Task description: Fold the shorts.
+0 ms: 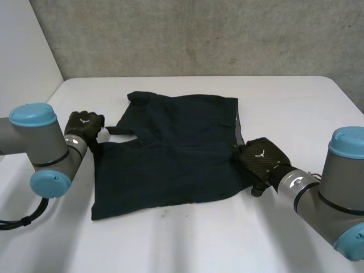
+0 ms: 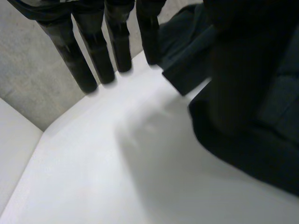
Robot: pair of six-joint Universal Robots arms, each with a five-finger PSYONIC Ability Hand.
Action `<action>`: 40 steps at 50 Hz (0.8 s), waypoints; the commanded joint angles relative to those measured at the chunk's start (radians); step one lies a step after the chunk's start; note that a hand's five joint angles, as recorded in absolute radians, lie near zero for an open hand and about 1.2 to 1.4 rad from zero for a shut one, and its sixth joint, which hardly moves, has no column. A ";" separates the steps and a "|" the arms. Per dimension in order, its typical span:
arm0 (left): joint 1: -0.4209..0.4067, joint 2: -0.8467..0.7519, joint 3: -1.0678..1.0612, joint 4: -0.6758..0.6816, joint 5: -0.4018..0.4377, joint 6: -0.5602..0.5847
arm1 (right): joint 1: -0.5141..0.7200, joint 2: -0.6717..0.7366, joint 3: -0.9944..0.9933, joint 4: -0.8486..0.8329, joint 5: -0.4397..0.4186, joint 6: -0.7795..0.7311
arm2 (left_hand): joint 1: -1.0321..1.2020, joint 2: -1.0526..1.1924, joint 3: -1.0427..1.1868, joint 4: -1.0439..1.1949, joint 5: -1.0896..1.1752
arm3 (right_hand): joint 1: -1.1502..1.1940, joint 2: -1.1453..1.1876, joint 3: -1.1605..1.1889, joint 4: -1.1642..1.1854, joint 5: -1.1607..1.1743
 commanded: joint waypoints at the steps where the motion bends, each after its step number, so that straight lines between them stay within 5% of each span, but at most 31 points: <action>1: -0.032 0.155 -0.103 -0.016 0.004 -0.008 | 0.000 0.037 -0.014 -0.027 -0.001 -0.004 | -0.283 -0.314 -0.318 -0.326 -0.326 | 0.227 0.169 0.164 0.163 0.180; 10: -0.038 0.429 -0.327 -0.042 0.073 -0.042 | 0.000 0.070 -0.022 -0.028 -0.001 -0.010 | -0.124 -0.155 -0.160 -0.168 -0.168 | 0.333 0.274 0.269 0.269 0.286; 14: -0.062 0.555 -0.449 -0.082 0.156 -0.076 | 0.000 0.068 -0.028 -0.033 0.000 -0.007 | -0.045 -0.076 -0.081 -0.088 -0.088 | 0.972 0.914 0.909 0.908 0.925; 23: -0.127 0.752 -0.741 -0.110 0.196 -0.067 | -0.012 0.053 -0.018 -0.028 0.009 0.000 | 0.063 0.032 0.028 0.020 0.020 | 0.975 0.917 0.911 0.911 0.928; 30: -0.133 0.714 -0.833 -0.038 0.191 -0.065 | -0.011 0.013 0.005 -0.013 0.010 0.001 | 0.163 0.132 0.128 0.120 0.120 | 0.975 0.917 0.911 0.911 0.928; 40: -0.131 0.520 -0.800 0.067 0.078 -0.027 | -0.011 -0.015 0.025 0.004 0.008 0.003 | 0.260 0.229 0.225 0.217 0.217 | 0.975 0.917 0.911 0.911 0.928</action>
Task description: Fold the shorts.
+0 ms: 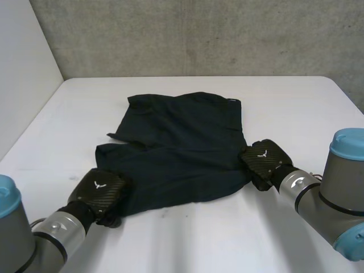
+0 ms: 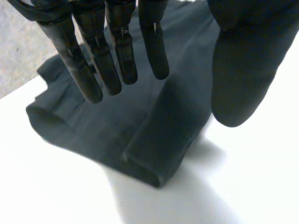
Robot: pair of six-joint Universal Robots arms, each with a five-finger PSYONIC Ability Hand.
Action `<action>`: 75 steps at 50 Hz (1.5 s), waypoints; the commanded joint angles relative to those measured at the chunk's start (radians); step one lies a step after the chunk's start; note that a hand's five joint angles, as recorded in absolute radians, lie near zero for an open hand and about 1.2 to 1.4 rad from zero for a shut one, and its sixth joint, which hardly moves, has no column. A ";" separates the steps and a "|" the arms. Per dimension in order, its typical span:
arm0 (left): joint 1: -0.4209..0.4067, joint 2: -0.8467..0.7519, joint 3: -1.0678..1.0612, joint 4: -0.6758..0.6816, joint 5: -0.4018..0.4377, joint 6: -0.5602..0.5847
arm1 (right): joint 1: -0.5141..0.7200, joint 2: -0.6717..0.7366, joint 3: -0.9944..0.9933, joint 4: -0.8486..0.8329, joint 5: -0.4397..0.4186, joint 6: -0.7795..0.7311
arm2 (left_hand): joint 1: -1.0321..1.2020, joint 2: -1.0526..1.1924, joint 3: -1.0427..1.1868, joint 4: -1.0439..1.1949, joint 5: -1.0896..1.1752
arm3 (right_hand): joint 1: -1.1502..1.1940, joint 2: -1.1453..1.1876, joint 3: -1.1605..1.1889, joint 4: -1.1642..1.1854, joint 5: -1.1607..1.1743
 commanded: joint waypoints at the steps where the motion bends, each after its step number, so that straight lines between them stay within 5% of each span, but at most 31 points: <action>1: 0.004 -0.143 0.043 0.062 -0.072 0.038 | 0.001 -0.016 0.013 0.021 -0.004 0.000 | 0.143 0.145 0.146 0.142 0.145 | 0.484 0.225 0.231 0.205 0.254; 5: 0.009 -0.188 0.069 0.072 -0.075 0.058 | 0.001 -0.032 0.016 0.030 -0.004 0.000 | 0.278 0.280 0.281 0.276 0.280 | 0.484 0.225 0.231 0.205 0.254; 9: 0.009 -0.205 0.094 0.073 -0.097 0.061 | 0.001 -0.039 0.016 0.036 -0.002 0.000 | 0.788 0.790 0.791 0.787 0.791 | 0.484 0.225 0.231 0.205 0.254; 20: -0.011 0.065 0.091 0.015 -0.166 0.073 | -0.004 -0.123 -0.033 0.306 -0.008 -0.053 | 0.788 0.791 0.792 0.787 0.791 | 0.484 0.225 0.231 0.205 0.254; 28: -0.026 0.200 0.062 -0.436 -0.164 0.347 | -0.013 -0.203 -0.038 0.783 -0.007 -0.257 | 0.788 0.791 0.792 0.787 0.791 | 0.484 0.225 0.231 0.205 0.254; 31: -0.029 0.203 0.068 -0.484 -0.166 0.424 | -0.027 -0.216 -0.036 0.912 -0.013 -0.352 | 0.788 0.791 0.792 0.787 0.791 | 0.484 0.225 0.231 0.205 0.254; 39: -0.031 0.153 0.157 -0.249 -0.169 0.420 | -0.049 -0.200 -0.143 0.685 -0.027 -0.137 | 0.788 0.791 0.792 0.787 0.791 | 0.484 0.225 0.231 0.205 0.254; 44: -0.103 -0.043 0.326 -0.001 -0.181 0.411 | -0.041 -0.119 -0.215 0.569 0.001 -0.063 | 0.788 0.791 0.792 0.787 0.791 | 0.484 0.225 0.231 0.205 0.254; 51: -0.138 -0.367 0.650 0.194 -0.233 0.414 | -0.036 0.009 -0.344 0.388 0.205 -0.066 | 0.788 0.791 0.792 0.787 0.791 | 0.484 0.225 0.231 0.205 0.254; 59: -0.167 -0.724 1.026 0.208 -0.229 0.415 | -0.038 0.206 -0.511 0.231 0.285 -0.069 | 0.788 0.791 0.792 0.787 0.791 | 0.484 0.225 0.231 0.205 0.254; 69: -0.180 -0.960 1.278 0.263 -0.191 0.403 | -0.036 0.374 -0.654 0.128 0.322 -0.055 | 0.788 0.791 0.792 0.787 0.791 | 0.484 0.225 0.231 0.205 0.254; 71: -0.190 -0.969 1.275 0.308 -0.177 0.391 | -0.036 0.373 -0.657 0.111 0.326 -0.055 | 0.734 0.736 0.737 0.732 0.736 | 0.093 -0.166 -0.159 -0.185 -0.136; 73: -0.197 -0.969 1.258 0.338 -0.169 0.377 | -0.038 0.371 -0.657 0.107 0.335 -0.055 | 0.286 0.288 0.290 0.285 0.289 | -0.326 -0.585 -0.579 -0.605 -0.556; 74: -0.200 -0.967 1.246 0.354 -0.167 0.369 | -0.038 0.366 -0.659 0.108 0.345 -0.052 | 0.069 0.071 0.072 0.067 0.071 | -0.735 -0.995 -0.988 -1.014 -0.965; 75: -0.204 -0.966 1.218 0.383 -0.164 0.354 | -0.038 0.362 -0.654 0.110 0.351 -0.049 | -0.302 -0.300 -0.299 -0.304 -0.300 | -0.738 -0.997 -0.991 -1.017 -0.967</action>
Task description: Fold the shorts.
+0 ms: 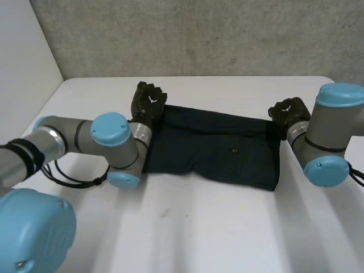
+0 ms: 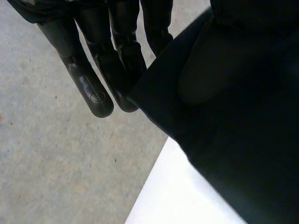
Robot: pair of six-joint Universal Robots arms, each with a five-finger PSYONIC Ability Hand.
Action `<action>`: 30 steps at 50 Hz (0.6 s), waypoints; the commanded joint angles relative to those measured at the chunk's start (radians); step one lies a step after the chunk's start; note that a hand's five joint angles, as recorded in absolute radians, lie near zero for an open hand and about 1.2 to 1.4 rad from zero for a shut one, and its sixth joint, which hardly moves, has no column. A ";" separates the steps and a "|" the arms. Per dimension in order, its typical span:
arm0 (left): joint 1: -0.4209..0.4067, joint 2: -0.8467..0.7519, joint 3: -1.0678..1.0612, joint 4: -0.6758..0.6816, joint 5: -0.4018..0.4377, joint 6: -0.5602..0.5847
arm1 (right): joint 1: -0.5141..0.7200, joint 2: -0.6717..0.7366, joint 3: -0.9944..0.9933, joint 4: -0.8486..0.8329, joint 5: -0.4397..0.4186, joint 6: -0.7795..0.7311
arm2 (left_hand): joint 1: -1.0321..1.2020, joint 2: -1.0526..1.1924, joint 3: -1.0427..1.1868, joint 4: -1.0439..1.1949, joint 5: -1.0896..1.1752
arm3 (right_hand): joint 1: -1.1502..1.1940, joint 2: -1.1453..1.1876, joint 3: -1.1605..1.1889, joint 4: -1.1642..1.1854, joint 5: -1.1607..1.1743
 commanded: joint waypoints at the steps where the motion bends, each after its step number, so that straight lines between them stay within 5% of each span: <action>1: -0.024 -0.009 -0.063 0.131 0.030 -0.054 | -0.002 -0.018 0.002 -0.016 0.035 0.012 | -0.900 -0.954 -0.949 -0.958 -0.924 | -0.648 -0.817 -0.822 -0.826 -0.831; 10: -0.033 0.179 -0.198 0.248 0.004 -0.102 | -0.008 -0.270 0.125 -0.026 0.051 0.110 | -0.900 -0.954 -0.949 -0.958 -0.924 | -0.648 -0.817 -0.822 -0.826 -0.831; 15: -0.030 0.353 -0.325 0.226 0.002 -0.212 | -0.010 -0.384 0.226 0.048 -0.038 0.208 | -0.900 -0.954 -0.949 -0.958 -0.924 | -0.648 -0.817 -0.822 -0.826 -0.831; 23: -0.012 0.609 -0.542 -0.080 0.011 -0.463 | -0.017 -0.470 0.415 0.216 -0.207 0.355 | -0.894 -0.948 -0.943 -0.951 -0.918 | -0.530 -0.698 -0.703 -0.707 -0.712; 30: 0.005 0.661 -0.635 -0.343 0.010 -0.602 | -0.017 -0.470 0.591 0.092 -0.226 0.372 | -0.876 -0.930 -0.925 -0.933 -0.900 | -0.518 -0.686 -0.692 -0.696 -0.700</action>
